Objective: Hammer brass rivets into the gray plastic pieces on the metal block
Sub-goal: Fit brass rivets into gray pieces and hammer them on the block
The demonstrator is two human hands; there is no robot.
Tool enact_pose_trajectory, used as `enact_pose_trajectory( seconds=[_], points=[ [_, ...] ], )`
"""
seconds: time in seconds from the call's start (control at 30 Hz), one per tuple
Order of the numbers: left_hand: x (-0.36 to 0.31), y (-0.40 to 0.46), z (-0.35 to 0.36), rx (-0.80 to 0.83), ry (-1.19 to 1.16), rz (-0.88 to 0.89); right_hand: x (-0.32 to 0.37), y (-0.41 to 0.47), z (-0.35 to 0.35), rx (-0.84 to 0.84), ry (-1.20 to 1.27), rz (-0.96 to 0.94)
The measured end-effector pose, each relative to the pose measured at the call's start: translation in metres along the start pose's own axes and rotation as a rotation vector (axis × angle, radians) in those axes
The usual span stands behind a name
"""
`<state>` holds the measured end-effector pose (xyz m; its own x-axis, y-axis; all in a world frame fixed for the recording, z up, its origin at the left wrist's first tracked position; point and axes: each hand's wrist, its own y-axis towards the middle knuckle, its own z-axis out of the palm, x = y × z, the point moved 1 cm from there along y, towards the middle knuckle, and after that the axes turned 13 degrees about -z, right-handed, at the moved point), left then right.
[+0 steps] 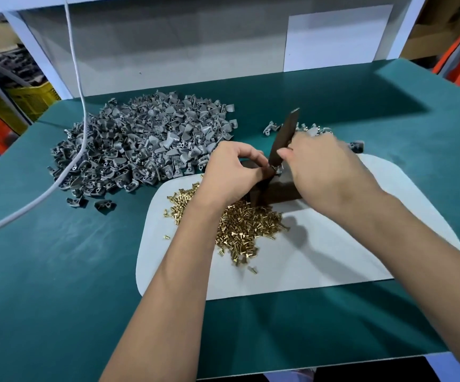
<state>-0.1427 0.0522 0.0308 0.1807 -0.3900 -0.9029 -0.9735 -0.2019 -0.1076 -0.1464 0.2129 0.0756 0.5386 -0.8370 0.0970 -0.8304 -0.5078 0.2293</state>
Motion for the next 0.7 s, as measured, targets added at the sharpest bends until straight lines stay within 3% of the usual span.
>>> enact_pose_trajectory(
  seconds=[0.1, 0.2, 0.23, 0.3, 0.37, 0.43, 0.5, 0.53, 0.63, 0.7],
  points=[
    [0.000, -0.001, 0.000, -0.002, 0.014, -0.003, -0.008, 0.005, -0.013, 0.031, -0.023, -0.024],
    [0.000, 0.001, 0.000, -0.014, 0.041, 0.005, -0.006, 0.002, -0.015, -0.267, 0.024, 0.029],
    [0.001, 0.002, 0.000, -0.017, 0.044, 0.011, -0.003, 0.002, -0.010, -0.234, 0.021, 0.014],
    [0.001, 0.002, 0.000, -0.013, 0.028, 0.018, -0.002, 0.001, 0.002, 0.002, -0.031, -0.031],
    [0.001, 0.001, 0.000, -0.010, 0.024, 0.014, -0.007, 0.003, -0.001, 0.070, -0.028, -0.040],
    [0.001, 0.001, 0.000, -0.009, 0.027, 0.006, -0.010, 0.005, -0.012, -0.022, -0.002, -0.015],
    [0.001, 0.002, 0.000, -0.008, 0.028, 0.002, -0.012, 0.005, -0.015, -0.284, 0.048, 0.037],
    [0.001, 0.002, 0.000, -0.010, 0.032, 0.007, -0.010, 0.004, -0.013, -0.336, 0.053, 0.043],
    [0.002, 0.002, -0.001, -0.006, 0.027, 0.029, -0.007, 0.004, 0.001, -0.006, -0.060, -0.088],
    [0.002, 0.002, 0.000, 0.004, 0.013, 0.023, -0.011, 0.006, 0.002, 0.062, -0.109, -0.158]
  ],
)
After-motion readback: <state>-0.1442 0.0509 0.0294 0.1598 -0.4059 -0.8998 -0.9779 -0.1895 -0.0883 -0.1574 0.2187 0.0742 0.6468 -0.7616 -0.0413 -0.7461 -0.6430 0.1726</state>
